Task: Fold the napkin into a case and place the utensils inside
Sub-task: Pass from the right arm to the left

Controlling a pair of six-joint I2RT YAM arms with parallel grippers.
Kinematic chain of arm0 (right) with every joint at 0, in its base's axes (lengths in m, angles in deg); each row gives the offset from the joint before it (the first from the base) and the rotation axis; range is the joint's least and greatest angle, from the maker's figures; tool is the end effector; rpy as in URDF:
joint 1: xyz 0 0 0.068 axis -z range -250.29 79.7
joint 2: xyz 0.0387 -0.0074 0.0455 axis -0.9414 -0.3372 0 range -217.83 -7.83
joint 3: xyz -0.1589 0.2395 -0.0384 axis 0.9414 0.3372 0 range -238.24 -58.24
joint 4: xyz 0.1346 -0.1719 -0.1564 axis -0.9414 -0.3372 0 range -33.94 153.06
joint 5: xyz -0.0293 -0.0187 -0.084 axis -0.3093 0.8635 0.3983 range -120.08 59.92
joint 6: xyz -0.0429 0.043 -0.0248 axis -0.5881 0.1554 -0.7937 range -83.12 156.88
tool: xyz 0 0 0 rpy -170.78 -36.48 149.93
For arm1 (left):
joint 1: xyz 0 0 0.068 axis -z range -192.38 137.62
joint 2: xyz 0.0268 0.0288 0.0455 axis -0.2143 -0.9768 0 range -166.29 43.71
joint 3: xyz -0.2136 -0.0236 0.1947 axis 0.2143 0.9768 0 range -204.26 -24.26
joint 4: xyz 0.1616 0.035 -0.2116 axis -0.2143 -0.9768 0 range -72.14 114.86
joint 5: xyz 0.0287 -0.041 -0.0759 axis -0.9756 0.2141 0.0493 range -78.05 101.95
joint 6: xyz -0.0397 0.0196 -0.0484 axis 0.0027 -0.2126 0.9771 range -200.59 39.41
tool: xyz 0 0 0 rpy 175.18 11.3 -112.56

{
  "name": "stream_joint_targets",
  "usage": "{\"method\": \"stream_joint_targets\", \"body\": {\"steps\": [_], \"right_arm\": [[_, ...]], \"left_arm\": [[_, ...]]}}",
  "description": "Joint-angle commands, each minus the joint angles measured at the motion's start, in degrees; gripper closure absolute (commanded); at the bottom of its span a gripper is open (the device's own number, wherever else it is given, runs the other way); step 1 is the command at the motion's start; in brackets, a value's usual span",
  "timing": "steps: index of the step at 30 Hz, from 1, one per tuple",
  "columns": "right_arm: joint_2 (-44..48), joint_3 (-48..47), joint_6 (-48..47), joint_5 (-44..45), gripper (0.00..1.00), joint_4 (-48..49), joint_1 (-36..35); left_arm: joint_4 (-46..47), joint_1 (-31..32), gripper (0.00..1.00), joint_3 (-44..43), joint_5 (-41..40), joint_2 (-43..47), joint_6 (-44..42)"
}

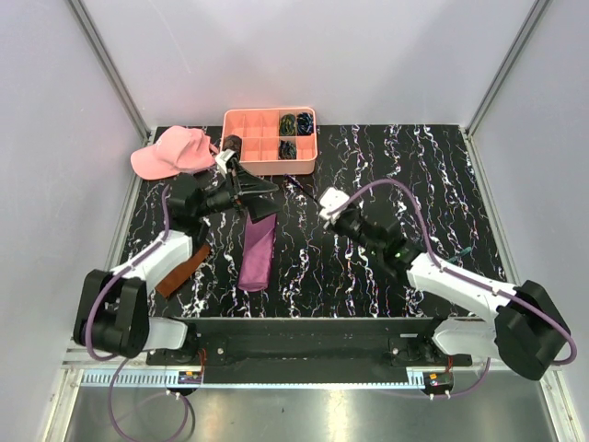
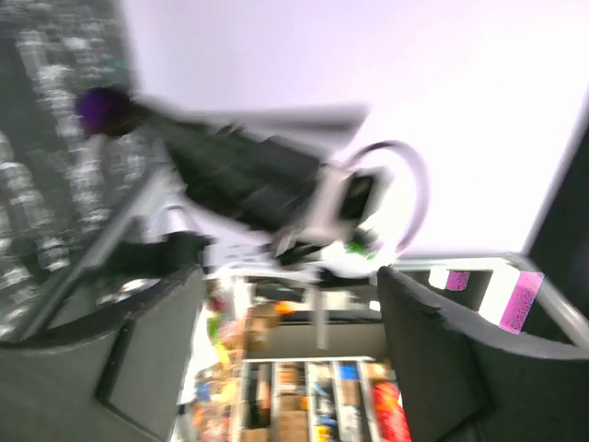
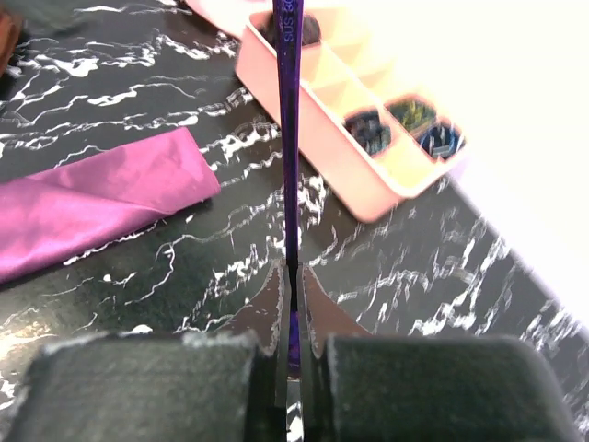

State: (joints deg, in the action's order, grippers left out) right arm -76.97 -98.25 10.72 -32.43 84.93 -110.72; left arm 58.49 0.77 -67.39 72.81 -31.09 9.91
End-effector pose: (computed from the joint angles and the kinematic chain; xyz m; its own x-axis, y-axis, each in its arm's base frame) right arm 0.2225 0.1923 0.2903 0.2129 -0.3973 -0.8927 -0.6517 0.6230 -0.4326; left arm 0.2738 -0.1102 0.3072 -0.9610 -0.2756 -0.0212 0.0250 -0.0102 -0.9996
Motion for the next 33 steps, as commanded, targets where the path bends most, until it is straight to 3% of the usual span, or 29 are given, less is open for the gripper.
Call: {"method": "stream_joint_targets", "body": {"steps": [1, 3, 8, 12, 13, 15, 16, 18, 19, 21, 22, 23, 28, 33], "right_arm": [[0.5, 1.4, -10.8, 4.8, 1.0, 17.2, -4.3], [-0.9, 0.5, -12.2, 5.1, 1.0, 18.7, -6.6], [-4.3, 0.4, -15.8, 5.9, 1.0, 20.6, -8.6], [-4.3, -0.9, -18.5, 5.1, 1.0, 15.0, -8.9], [-3.8, -0.7, -18.1, 4.9, 1.0, 15.0, -8.9], [-2.7, -0.4, -18.1, 5.1, 1.0, 14.3, -8.9], [-2.5, -0.2, -18.3, 5.1, 1.0, 14.6, -9.0], [-2.5, -0.1, -19.4, 5.9, 1.0, 14.2, -8.9], [-2.3, -0.2, -19.5, 6.0, 1.0, 13.7, -8.9], [-1.8, -0.1, -20.5, 6.2, 1.0, 13.2, -8.9], [-1.6, -0.4, -20.7, 6.7, 1.0, 12.8, -9.0], [-1.3, -0.6, -21.0, 6.8, 1.0, 12.2, -9.1], [-1.7, -2.5, -24.6, 7.6, 1.0, 10.6, -10.2], [-1.2, -3.1, -26.5, 7.3, 1.0, 9.7, -10.2]], "left_arm": [[41.7, 1.9, 0.15, 6.7, -4.1, -4.8, 40.8], [50.0, 3.0, 0.15, 8.8, -8.6, -7.3, 48.4], [50.1, 4.3, 0.16, 8.8, -10.1, -7.0, 46.1], [43.9, 4.3, 0.16, 4.2, -5.5, -5.4, 35.3], [41.1, 4.3, 0.16, 4.2, -4.9, -4.2, 28.8], [27.3, 4.2, 0.15, 4.1, -3.6, -0.4, 20.6], [14.1, 4.0, 0.15, 3.5, -3.1, 0.7, 10.6], [-0.8, 3.6, 0.15, -0.4, -3.5, 4.3, -1.1], [-19.4, 3.6, 0.13, -2.5, -6.3, 5.4, -14.4], [-37.1, 3.8, 0.11, -11.8, -10.6, 6.7, -27.9], [-52.1, 3.9, 0.1, -15.4, -15.9, 6.5, -38.5], [-57.0, 3.8, 0.09, -20.9, -18.8, 6.4, -41.9], [-65.9, 4.6, 0.08, -28.0, -28.1, 6.6, -50.1], [-72.6, 5.0, 0.15, -33.9, -24.3, 1.3, -59.9]]}}
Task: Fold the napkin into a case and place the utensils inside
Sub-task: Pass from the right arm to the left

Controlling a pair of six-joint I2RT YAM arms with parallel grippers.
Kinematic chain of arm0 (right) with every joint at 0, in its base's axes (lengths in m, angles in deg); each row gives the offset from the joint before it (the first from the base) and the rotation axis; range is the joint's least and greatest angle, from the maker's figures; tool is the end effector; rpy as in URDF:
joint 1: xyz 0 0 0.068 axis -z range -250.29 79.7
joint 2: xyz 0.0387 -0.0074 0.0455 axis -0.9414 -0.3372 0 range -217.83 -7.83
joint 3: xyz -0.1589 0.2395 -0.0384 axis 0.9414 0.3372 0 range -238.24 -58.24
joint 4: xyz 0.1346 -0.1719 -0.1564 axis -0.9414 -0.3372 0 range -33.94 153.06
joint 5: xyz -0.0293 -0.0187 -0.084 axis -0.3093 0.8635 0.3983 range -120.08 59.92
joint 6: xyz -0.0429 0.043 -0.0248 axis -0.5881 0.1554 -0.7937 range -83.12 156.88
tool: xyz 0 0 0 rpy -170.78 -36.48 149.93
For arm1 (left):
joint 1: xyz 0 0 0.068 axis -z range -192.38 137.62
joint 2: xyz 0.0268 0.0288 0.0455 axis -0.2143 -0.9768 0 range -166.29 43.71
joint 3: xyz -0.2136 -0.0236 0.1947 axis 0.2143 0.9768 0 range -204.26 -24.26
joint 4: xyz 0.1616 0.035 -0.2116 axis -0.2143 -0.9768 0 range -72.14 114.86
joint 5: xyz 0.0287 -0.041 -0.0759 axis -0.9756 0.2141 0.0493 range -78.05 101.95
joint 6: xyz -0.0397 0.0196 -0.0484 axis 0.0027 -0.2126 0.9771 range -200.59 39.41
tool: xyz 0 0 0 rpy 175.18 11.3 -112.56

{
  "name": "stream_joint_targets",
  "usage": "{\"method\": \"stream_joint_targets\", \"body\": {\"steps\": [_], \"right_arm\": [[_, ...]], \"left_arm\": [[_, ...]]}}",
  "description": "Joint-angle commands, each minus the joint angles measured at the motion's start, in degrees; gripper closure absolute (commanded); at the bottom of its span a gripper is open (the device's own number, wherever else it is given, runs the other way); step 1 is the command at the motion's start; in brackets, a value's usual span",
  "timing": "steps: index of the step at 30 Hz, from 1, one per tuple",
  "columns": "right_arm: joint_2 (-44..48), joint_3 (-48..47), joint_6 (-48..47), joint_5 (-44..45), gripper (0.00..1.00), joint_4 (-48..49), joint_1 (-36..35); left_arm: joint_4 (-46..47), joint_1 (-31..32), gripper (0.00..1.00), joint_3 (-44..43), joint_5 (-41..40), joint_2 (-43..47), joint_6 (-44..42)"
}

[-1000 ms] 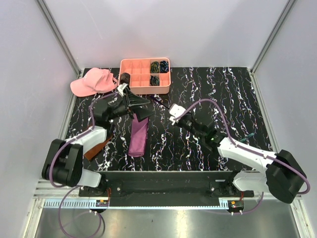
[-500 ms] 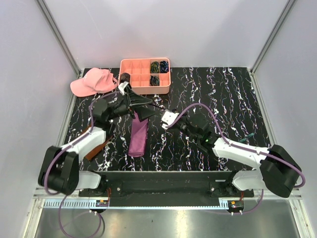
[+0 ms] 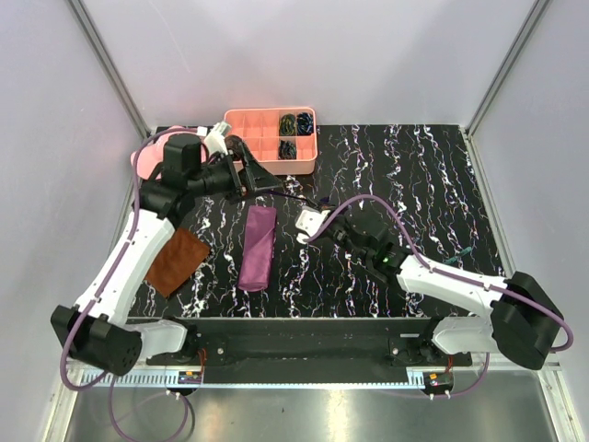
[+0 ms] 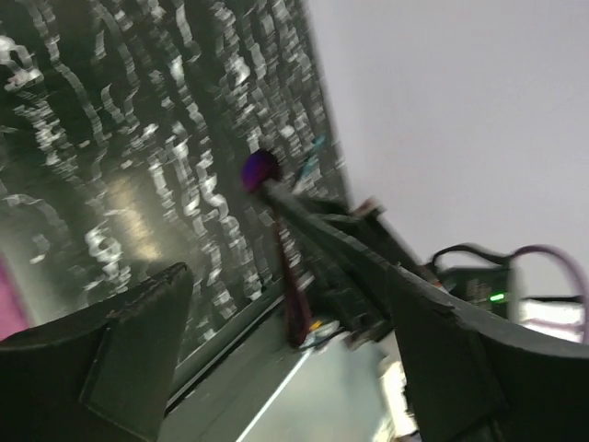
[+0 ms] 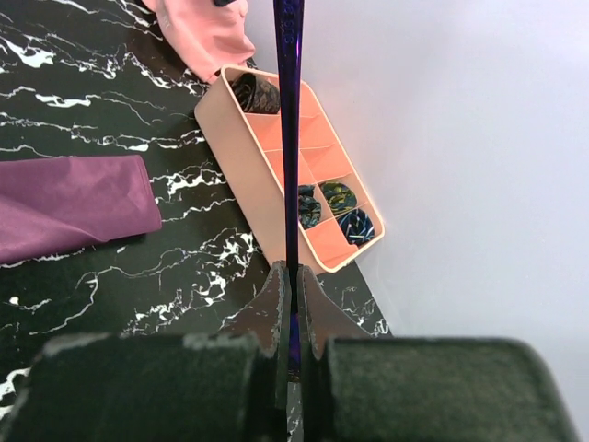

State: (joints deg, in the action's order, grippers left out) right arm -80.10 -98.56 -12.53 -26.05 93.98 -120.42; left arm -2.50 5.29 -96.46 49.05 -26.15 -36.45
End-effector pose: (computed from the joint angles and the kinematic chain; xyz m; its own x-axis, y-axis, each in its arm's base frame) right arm 0.1988 0.2323 0.2968 0.5396 -0.5356 -0.6496 -0.4775 0.4408 -0.7600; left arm 0.2547 -0.1138 0.3996 -0.8204 -0.3216 -0.4727 0.2669 0.5157 -0.8141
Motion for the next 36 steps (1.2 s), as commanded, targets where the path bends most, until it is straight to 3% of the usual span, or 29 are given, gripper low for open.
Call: {"method": "stream_joint_targets", "body": {"steps": [1, 7, 16, 19, 26, 27, 31, 34, 36], "right_arm": [[2.0, -3.0, -3.4, 0.2, 1.0, -0.1, -0.5], [1.6, -4.9, -6.0, -1.4, 1.0, -3.2, -0.7], [-0.1, -7.8, -10.2, -2.1, 1.0, -7.7, -1.5], [0.0, -7.9, -10.2, -2.4, 1.0, -8.3, -1.6], [-0.8, -7.8, -10.8, -2.4, 1.0, -9.0, -2.2], [-0.9, -7.8, -10.8, -2.4, 1.0, -9.0, -2.3], [-1.3, -8.1, -10.8, -2.1, 1.0, -8.7, -2.5], [-1.3, -8.5, -8.3, -0.5, 0.97, -7.1, -2.5], [-1.6, -9.0, -2.6, 6.5, 0.92, -2.5, -2.5]], "left_arm": [[-12.2, 0.4, 0.18, -5.6, 3.5, -5.4, -15.2], [-11.9, 0.9, 0.27, -6.8, 11.8, -9.1, -18.1], [-11.8, 1.3, 0.52, -8.2, 13.6, -10.9, -19.1], [-11.8, 1.3, 0.66, -8.1, 13.6, -10.6, -19.6], [-11.8, 1.4, 0.71, -8.0, 14.1, -9.8, -20.5], [-11.7, 1.4, 0.82, -8.0, 14.3, -9.8, -20.6], [-11.8, 1.6, 1.0, -7.9, 13.9, -9.7, -21.0], [-11.8, 2.2, 1.0, -7.6, 11.5, -8.4, -22.4], [-10.9, 2.5, 1.0, -6.8, 5.5, -5.5, -23.7]]}}
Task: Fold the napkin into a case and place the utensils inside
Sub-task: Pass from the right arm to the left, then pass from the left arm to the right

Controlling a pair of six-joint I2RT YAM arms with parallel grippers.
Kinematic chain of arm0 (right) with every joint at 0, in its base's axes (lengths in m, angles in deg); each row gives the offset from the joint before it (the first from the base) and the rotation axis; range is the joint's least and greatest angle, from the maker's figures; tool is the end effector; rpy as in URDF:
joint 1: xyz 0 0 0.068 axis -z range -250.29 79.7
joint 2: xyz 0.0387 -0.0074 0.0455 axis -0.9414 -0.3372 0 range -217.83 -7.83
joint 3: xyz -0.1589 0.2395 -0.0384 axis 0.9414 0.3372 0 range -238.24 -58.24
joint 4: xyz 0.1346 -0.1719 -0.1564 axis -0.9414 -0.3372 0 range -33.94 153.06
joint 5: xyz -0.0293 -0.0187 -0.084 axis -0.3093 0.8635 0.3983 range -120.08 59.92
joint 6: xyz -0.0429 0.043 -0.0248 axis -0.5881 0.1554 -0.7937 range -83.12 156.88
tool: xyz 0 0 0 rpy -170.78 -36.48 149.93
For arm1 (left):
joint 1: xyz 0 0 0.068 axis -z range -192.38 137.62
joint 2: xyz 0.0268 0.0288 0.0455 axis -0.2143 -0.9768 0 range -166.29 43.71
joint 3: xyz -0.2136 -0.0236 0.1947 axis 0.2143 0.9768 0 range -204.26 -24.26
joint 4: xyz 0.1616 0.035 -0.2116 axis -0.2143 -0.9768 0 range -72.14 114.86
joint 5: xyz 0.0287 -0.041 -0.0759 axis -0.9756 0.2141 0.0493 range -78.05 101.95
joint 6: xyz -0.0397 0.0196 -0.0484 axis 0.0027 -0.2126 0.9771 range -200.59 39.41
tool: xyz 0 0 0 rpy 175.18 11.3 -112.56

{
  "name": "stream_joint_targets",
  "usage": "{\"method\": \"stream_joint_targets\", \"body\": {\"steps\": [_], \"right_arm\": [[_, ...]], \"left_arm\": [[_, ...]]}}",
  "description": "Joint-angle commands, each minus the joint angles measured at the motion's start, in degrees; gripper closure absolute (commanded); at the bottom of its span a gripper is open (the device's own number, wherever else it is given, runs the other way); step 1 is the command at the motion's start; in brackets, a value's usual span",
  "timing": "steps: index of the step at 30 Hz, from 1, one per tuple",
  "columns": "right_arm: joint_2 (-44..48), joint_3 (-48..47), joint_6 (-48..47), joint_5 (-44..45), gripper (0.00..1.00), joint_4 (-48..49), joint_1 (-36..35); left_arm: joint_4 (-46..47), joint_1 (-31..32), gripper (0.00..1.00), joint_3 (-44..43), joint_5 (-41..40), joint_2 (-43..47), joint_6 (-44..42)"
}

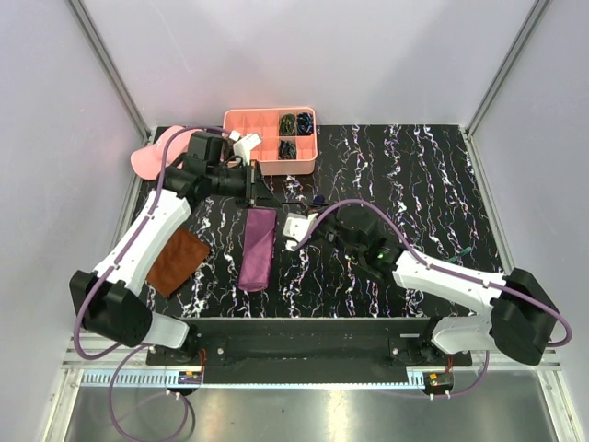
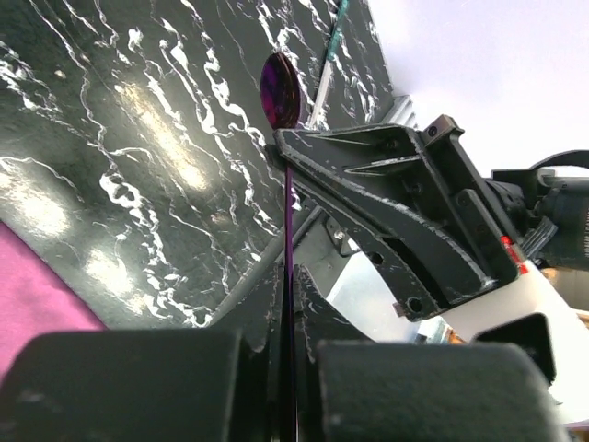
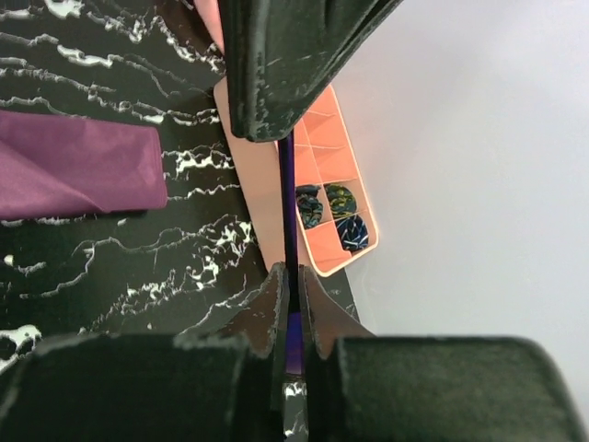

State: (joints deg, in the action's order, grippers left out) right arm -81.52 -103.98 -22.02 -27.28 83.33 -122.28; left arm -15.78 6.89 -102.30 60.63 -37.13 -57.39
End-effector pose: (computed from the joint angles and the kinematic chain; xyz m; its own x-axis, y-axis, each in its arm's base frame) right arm 0.1970 0.2478 0.3017 0.6057 -0.6138 -0.5064 -0.4616 0.2474 -0.8519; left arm 0.2787 -0.1385 0.3649 -0.8852 0.0339 -0.4640 0.4178 0.4969 -0.7607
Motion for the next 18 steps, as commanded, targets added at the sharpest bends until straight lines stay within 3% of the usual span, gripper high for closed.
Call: {"method": "stream_joint_targets", "body": {"steps": [1, 3, 5, 8, 9, 10, 12, 13, 14, 18], "right_arm": [[-0.1, -3.7, 12.7, 10.5, 0.6, 8.8, -0.7], [1.0, -5.8, 20.6, 16.8, 0.19, 3.7, -0.7], [1.7, -9.7, 36.1, 24.1, 0.01, -4.7, -0.6], [2.2, -16.8, 60.5, 30.3, 0.0, -16.6, -0.6], [2.0, -18.7, 67.2, 30.3, 0.0, -26.4, -0.5], [1.0, -20.3, 76.2, 28.2, 0.0, -30.1, -0.1], [-0.3, -25.4, 85.0, 22.6, 0.0, -38.6, 0.9], [-1.2, -26.4, 93.7, 21.0, 0.0, -39.7, 0.9], [-1.5, -27.8, 96.3, 15.5, 0.0, -39.3, 1.0], [-1.6, -31.1, 109.4, 13.3, 0.0, -39.1, 1.1]], "left_arm": [[2.8, 1.2, 1.0, -0.5, -9.5, 6.9, -3.2], [7.1, 2.0, 1.0, 2.4, -19.7, 12.4, -4.9], [12.9, 3.8, 1.0, 6.8, -28.1, 18.0, -6.7], [20.0, 7.1, 1.0, 11.9, -36.6, 23.9, -10.3], [21.2, 8.3, 1.0, 12.8, -38.7, 24.8, -11.5], [22.3, 10.3, 1.0, 13.6, -40.3, 25.5, -12.8], [23.5, 11.8, 1.0, 14.6, -43.4, 26.8, -16.8], [24.4, 13.5, 1.0, 14.9, -44.8, 27.3, -19.7], [24.9, 14.4, 1.0, 15.9, -47.3, 28.6, -21.1], [26.9, 16.5, 1.0, 18.4, -50.5, 32.1, -26.7]]}}
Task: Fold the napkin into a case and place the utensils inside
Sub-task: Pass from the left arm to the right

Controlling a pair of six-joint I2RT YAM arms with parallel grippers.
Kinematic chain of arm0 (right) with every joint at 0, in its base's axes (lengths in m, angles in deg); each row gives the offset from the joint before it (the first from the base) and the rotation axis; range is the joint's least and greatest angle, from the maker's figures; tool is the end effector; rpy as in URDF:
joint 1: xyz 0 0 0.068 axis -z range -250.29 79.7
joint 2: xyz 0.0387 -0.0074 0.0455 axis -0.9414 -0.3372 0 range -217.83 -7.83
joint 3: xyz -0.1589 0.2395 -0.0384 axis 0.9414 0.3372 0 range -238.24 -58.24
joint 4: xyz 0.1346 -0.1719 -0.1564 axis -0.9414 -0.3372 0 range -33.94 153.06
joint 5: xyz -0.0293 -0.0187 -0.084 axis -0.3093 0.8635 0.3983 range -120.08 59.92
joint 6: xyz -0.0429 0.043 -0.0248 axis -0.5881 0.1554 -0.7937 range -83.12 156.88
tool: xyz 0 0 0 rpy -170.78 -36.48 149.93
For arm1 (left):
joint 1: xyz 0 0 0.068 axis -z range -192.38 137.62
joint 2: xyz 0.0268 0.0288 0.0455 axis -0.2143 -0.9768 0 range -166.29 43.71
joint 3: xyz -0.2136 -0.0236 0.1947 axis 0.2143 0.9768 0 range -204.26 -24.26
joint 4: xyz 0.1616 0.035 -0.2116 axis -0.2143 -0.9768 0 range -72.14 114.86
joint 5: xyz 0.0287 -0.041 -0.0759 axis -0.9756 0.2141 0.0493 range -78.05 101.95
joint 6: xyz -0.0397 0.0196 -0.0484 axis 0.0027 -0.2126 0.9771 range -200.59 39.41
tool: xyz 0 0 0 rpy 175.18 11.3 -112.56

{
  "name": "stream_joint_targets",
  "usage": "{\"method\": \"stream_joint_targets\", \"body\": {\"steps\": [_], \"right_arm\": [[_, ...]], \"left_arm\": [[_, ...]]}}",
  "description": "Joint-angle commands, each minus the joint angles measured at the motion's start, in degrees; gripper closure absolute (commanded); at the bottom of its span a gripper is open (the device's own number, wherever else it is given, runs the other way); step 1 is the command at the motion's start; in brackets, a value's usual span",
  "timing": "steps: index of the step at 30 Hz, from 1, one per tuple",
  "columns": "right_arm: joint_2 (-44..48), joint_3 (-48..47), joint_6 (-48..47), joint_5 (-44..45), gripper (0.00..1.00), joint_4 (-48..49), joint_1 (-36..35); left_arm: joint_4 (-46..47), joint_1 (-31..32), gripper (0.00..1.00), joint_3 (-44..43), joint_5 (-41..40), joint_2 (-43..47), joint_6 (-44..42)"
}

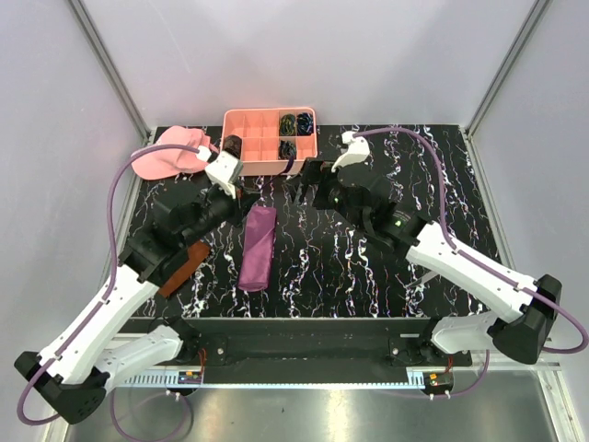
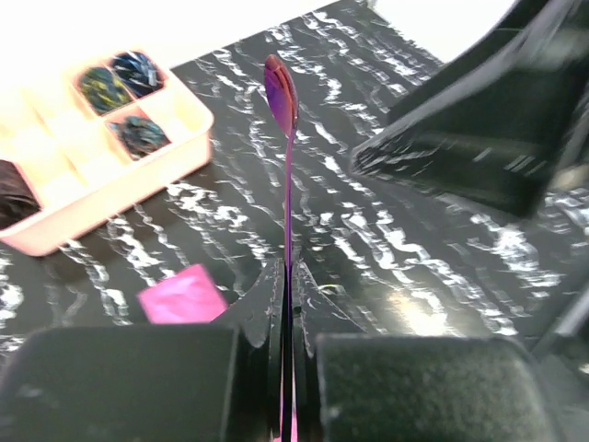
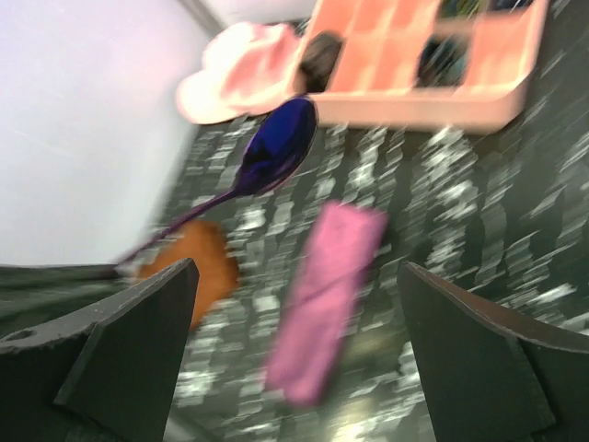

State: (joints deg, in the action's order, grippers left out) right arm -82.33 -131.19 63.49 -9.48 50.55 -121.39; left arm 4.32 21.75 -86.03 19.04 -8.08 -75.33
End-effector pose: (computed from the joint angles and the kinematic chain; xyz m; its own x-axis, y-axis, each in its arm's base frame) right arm 0.2135 0.2356 0.4084 -0.3667 0.2133 -0.9055 -0.3912 0.8478 0.3581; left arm 0.1679 -0.1216 0.4148 -0.2113 0.0333 -0.9769 0.6405 0.7597 -0.1126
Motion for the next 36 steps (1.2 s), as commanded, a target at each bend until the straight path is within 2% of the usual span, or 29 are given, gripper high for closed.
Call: {"method": "stream_joint_targets", "body": {"steps": [1, 7, 9, 13, 18, 21, 22, 27, 32, 36], "right_arm": [[-0.6, -4.0, 25.6, -4.7, 0.0, -5.8, 0.2], [-8.1, -8.0, 37.4, -7.6, 0.0, -4.8, 0.2], [-10.8, -9.8, 39.6, -9.8, 0.06, -3.3, 0.1], [-11.2, -8.1, 42.7, -8.2, 0.21, 0.9, 0.0], [-10.8, -6.3, 46.2, -8.3, 0.31, 2.6, -0.2], [-7.4, -3.0, 48.5, -6.8, 0.29, 2.8, -0.8], [-6.6, -2.1, 48.4, -6.2, 0.25, 3.3, -0.8], [-5.7, -4.2, 45.1, -4.8, 0.15, 2.8, -0.8], [-9.6, -8.6, 44.8, -5.5, 0.15, 3.2, -0.8], [-12.2, -11.8, 45.8, -4.2, 0.22, 3.5, -0.7]], "left_arm": [[7.2, 1.8, 1.0, 2.4, -9.8, 3.7, -9.7], [9.5, 3.3, 1.0, 4.0, -9.5, 5.8, -16.2], [9.2, 3.6, 1.0, 3.9, -8.6, 5.4, -17.4], [9.0, 3.9, 1.0, 4.4, -7.5, 6.0, -17.8], [8.3, 4.2, 1.0, 3.9, -8.3, 5.8, -18.8], [7.5, 4.3, 1.0, 3.6, -10.4, 5.3, -20.0], [7.4, 4.3, 1.0, 3.7, -11.1, 5.4, -20.6], [6.7, 5.1, 1.0, 3.9, -11.9, 5.0, -22.3], [6.4, 5.8, 1.0, 4.1, -12.6, 5.0, -23.9], [6.3, 6.3, 1.0, 3.9, -11.9, 5.1, -24.4]]}}
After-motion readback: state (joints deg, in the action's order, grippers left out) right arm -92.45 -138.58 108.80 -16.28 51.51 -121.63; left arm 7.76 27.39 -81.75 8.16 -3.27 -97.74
